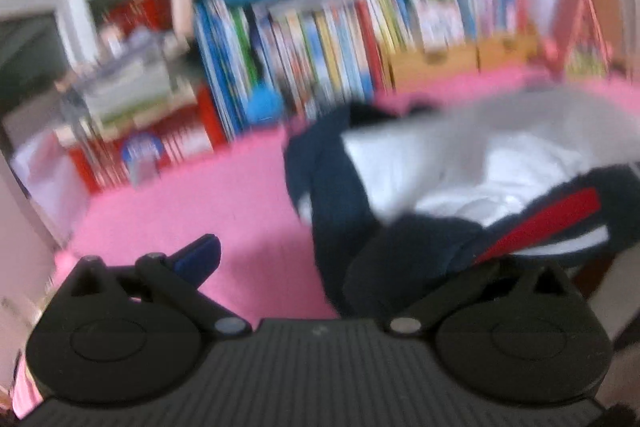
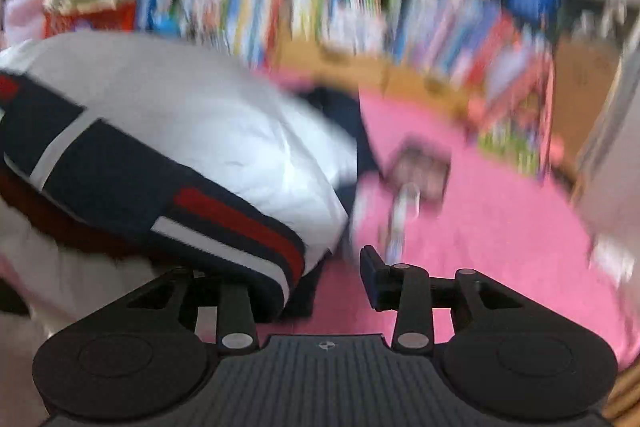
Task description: Fold clothes
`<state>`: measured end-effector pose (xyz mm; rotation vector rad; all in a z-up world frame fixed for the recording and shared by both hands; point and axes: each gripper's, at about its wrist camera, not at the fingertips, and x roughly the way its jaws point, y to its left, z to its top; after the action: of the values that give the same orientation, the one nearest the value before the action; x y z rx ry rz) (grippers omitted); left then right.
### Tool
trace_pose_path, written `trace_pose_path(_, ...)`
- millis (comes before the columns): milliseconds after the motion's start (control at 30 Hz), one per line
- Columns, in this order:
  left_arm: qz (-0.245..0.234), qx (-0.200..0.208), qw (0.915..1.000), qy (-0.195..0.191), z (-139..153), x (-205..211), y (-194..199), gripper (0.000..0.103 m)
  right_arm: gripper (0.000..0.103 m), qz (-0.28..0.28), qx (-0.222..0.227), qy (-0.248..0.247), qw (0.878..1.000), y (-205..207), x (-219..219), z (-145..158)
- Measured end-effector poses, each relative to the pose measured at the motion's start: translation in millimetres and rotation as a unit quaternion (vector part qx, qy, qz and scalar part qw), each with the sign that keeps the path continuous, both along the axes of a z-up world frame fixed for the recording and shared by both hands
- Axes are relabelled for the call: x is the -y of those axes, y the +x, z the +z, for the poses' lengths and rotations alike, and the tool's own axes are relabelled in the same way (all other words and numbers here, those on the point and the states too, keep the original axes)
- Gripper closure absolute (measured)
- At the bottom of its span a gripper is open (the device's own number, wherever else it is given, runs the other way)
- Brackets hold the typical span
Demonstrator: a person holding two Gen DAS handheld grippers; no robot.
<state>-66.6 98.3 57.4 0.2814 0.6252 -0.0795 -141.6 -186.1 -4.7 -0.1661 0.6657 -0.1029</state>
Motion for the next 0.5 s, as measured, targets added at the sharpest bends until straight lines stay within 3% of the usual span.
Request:
trace_pose_path(67, 0.003, -0.03, 0.9995, -0.003, -18, 0, 2, 0.0, 0.064, -0.013, -0.032, 0.023, 0.999, 2, 6, -9)
trace_pose_path(133, 0.011, -0.033, 0.9994, -0.006, -27, -3, 12, 0.0, 0.067, -0.013, -0.038, 0.028, 0.999, 11, 11, -6)
trace_pose_path(233, 0.005, -0.02, 0.9996, -0.017, -16, -6, 69, 0.0, 0.071, 0.034, -0.008, -0.041, 0.999, 60, 22, 18)
trace_pose_path(300, 0.013, 0.039, 0.9991, -0.01, 37, -6, 115, 0.007, 0.073, 0.045, 0.043, -0.089, 0.994, 132, 34, 66)
trace_pose_path(333, 0.018, 0.071, 0.9973, -0.006, 66, -6, 139, 0.011, 0.073, 0.027, 0.094, -0.099, 0.99, 156, 39, 103)
trace_pose_path(367, 0.035, 0.137, 0.9895, -0.031, 112, -7, 144, 0.012, 0.073, 0.004, 0.173, -0.105, 0.979, 169, 36, 148)
trace_pose_path(400, 0.049, 0.215, 0.9735, -0.062, 158, -5, 135, 0.012, 0.074, -0.012, 0.277, -0.1, 0.956, 158, 31, 194)
trace_pose_path(433, 0.057, 0.305, 0.9471, -0.083, 200, -1, 115, 0.006, 0.073, -0.028, 0.38, -0.093, 0.92, 146, 26, 239)
trace_pose_path(467, 0.06, 0.372, 0.9218, -0.092, 224, 3, 96, 0.0, 0.069, -0.044, 0.466, -0.094, 0.879, 127, 24, 264)
trace_pose_path(500, 0.053, 0.417, 0.9025, -0.095, 238, 5, 80, 0.0, 0.066, -0.062, 0.532, -0.087, 0.84, 108, 24, 283)
